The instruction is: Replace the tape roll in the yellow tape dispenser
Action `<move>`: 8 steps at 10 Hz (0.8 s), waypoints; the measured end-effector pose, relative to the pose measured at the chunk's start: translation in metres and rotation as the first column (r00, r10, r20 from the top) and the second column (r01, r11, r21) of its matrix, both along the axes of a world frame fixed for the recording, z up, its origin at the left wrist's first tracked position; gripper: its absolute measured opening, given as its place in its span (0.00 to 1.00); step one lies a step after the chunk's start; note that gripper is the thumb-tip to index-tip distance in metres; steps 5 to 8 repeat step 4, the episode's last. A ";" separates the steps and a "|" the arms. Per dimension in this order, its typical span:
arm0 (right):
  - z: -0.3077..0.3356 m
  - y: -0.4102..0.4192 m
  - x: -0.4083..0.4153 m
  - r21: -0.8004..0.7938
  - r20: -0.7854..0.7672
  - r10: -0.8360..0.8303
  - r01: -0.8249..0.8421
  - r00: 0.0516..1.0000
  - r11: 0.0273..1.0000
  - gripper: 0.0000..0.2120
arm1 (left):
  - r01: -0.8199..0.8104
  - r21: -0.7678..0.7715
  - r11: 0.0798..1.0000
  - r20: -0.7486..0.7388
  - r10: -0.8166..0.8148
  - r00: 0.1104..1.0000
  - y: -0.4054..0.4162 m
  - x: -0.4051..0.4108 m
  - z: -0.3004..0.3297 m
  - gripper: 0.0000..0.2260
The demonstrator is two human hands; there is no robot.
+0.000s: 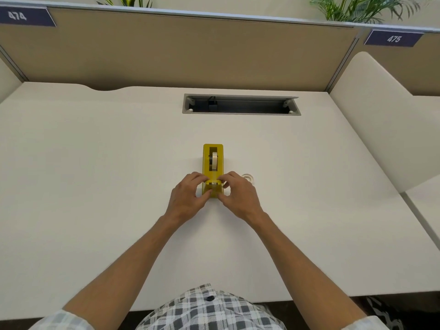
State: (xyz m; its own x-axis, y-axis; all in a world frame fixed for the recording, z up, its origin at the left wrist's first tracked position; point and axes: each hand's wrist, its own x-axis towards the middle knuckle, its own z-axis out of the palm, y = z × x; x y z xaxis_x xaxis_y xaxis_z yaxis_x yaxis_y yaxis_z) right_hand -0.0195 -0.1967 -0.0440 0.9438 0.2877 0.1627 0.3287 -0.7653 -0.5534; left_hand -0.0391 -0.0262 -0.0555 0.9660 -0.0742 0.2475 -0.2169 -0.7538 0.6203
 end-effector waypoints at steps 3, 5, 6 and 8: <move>0.019 -0.010 0.001 -0.047 0.070 -0.093 0.097 0.993 0.994 0.31 | -0.027 0.038 0.999 0.127 0.022 0.992 0.017 0.003 0.021 0.18; 0.041 -0.019 0.017 -0.077 0.085 -0.109 0.116 0.990 0.990 0.38 | -0.071 0.123 0.990 0.253 0.038 0.967 0.027 0.020 0.048 0.18; 0.041 -0.019 0.017 -0.077 0.085 -0.109 0.116 0.990 0.990 0.38 | -0.071 0.123 0.990 0.253 0.038 0.967 0.027 0.020 0.048 0.18; 0.041 -0.019 0.017 -0.077 0.085 -0.109 0.116 0.990 0.990 0.38 | -0.071 0.123 0.990 0.253 0.038 0.967 0.027 0.020 0.048 0.18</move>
